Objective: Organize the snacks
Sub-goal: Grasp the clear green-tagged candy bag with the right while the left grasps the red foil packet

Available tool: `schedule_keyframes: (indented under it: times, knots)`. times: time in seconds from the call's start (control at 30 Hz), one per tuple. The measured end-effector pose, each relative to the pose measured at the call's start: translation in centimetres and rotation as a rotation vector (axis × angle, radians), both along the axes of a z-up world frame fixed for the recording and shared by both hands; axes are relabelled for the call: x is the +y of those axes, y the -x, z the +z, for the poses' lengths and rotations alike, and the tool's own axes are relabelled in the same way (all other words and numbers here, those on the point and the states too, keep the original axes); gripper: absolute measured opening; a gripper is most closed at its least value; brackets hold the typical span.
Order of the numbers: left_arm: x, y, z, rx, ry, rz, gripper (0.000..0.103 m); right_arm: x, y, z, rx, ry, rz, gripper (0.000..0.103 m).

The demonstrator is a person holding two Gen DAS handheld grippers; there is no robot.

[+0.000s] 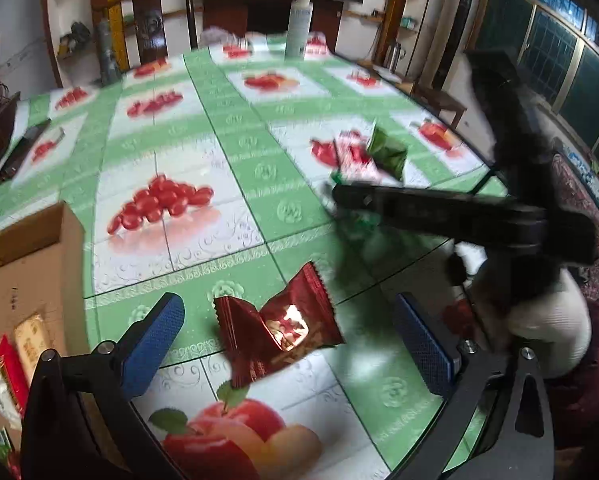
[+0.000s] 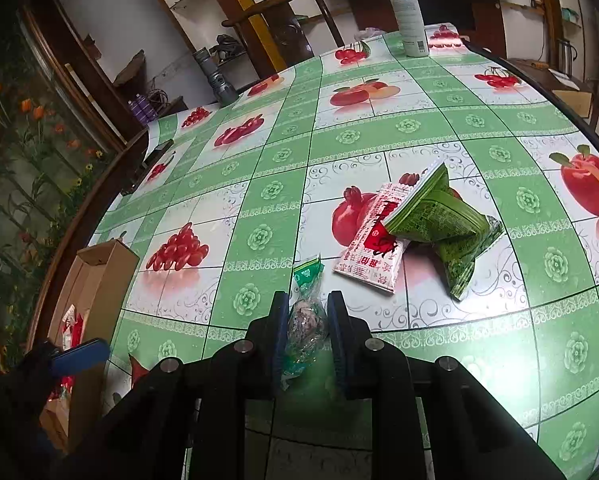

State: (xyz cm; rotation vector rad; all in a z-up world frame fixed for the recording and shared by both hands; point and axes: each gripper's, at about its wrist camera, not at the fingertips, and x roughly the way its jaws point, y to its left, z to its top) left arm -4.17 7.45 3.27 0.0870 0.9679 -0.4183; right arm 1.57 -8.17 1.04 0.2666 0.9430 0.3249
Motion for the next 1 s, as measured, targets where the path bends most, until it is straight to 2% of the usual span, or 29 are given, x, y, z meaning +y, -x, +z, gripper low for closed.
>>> schedule_keyframes:
  times: [0.1, 0.13, 0.3, 0.43, 0.57, 0.67, 0.73, 0.8, 1.0]
  knots:
    - [-0.3, 0.2, -1.1, 0.083, 0.013, -0.022, 0.103, -0.4, -0.1, -0.1, 0.014, -0.030, -0.006, 0.021]
    - [-0.6, 0.6, -1.1, 0.087, 0.015, -0.029, 0.103, -0.5, -0.1, -0.2, 0.018, -0.038, -0.007, 0.021]
    - [-0.9, 2.9, 0.7, 0.028, 0.021, -0.056, 0.103, -0.6, -0.1, -0.2, 0.026, -0.057, -0.011, 0.021]
    - [-0.5, 2.4, 1.7, -0.074, -0.037, -0.031, 0.103, -0.6, -0.1, -0.2, 0.028, -0.058, -0.009, 0.021]
    - [0.0, 0.5, 0.7, -0.056, -0.025, -0.031, 0.103, -0.6, -0.1, -0.2, 0.028, -0.060, -0.010, 0.022]
    - [-0.5, 0.0, -0.5, -0.005, -0.013, -0.066, 0.103, -0.6, -0.1, -0.2, 0.027, -0.061, -0.010, 0.022]
    - [-1.3, 0.8, -0.8, 0.005, -0.032, -0.099, 0.096, -0.6, -0.1, -0.2, 0.027, -0.061, -0.010, 0.022]
    - [-2.0, 1.5, -0.8, 0.022, -0.057, -0.126, 0.068, -0.6, -0.1, -0.2, 0.028, -0.062, -0.011, 0.022]
    - [-2.8, 2.7, -0.1, -0.021, -0.082, -0.109, 0.066, -0.6, 0.0, -0.2, 0.027, -0.060, -0.011, 0.022]
